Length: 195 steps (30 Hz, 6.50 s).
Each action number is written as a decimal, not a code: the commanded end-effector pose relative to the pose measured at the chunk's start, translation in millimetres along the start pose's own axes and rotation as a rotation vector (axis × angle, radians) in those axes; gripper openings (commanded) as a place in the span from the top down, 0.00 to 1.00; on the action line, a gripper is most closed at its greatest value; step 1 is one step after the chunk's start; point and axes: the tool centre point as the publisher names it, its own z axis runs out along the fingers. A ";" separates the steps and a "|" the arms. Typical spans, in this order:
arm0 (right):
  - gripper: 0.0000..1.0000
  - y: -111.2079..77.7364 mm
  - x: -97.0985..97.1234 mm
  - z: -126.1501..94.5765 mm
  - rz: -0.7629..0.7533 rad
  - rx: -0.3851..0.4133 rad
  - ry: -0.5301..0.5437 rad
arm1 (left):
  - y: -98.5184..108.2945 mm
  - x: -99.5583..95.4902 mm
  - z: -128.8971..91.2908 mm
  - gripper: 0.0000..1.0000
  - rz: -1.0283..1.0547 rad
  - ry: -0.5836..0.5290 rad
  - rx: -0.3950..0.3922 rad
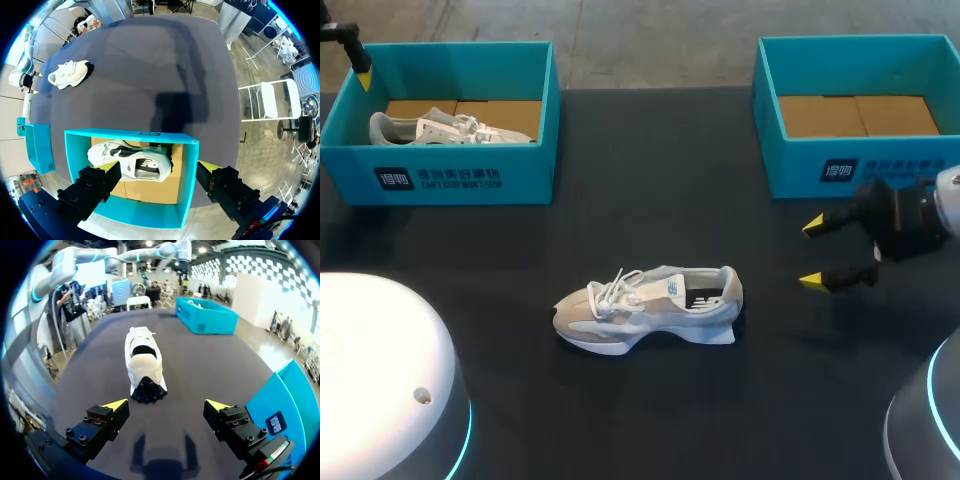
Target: Take the shoe out of the shoebox, open the shoe tongue, remove and reinsert the insole, then place the shoe into the shoebox
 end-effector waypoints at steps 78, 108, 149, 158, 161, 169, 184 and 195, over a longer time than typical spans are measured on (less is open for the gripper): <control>0.00 -35.8 9.7 33.9 -0.160 -0.244 0.069 | -0.7 0.2 -0.8 0.00 0.000 0.004 -0.001; 0.00 -20.3 28.7 82.7 -0.057 -0.223 0.056 | -0.7 0.2 -0.8 0.00 0.000 0.004 -0.001; 0.00 5.2 36.7 126.3 -0.073 -0.267 0.094 | -0.7 0.2 -0.8 0.00 0.000 0.004 -0.001; 0.00 10.7 39.3 129.7 -0.079 -0.280 0.113 | -0.7 0.2 -0.8 0.00 0.000 0.004 -0.001; 0.00 10.4 39.8 130.3 -0.084 -0.283 0.116 | -0.7 0.2 -0.8 0.00 0.000 0.004 -0.001; 0.00 7.8 40.9 132.4 -0.099 -0.304 0.118 | -0.7 0.2 -0.8 0.00 0.000 0.004 -0.001; 0.00 17.4 45.4 140.8 -0.118 -0.322 0.140 | -0.7 0.2 -0.8 0.00 0.000 0.004 -0.001; 0.00 14.6 46.5 150.5 -0.095 -0.341 0.148 | -0.7 0.2 -0.8 0.00 0.000 0.004 -0.001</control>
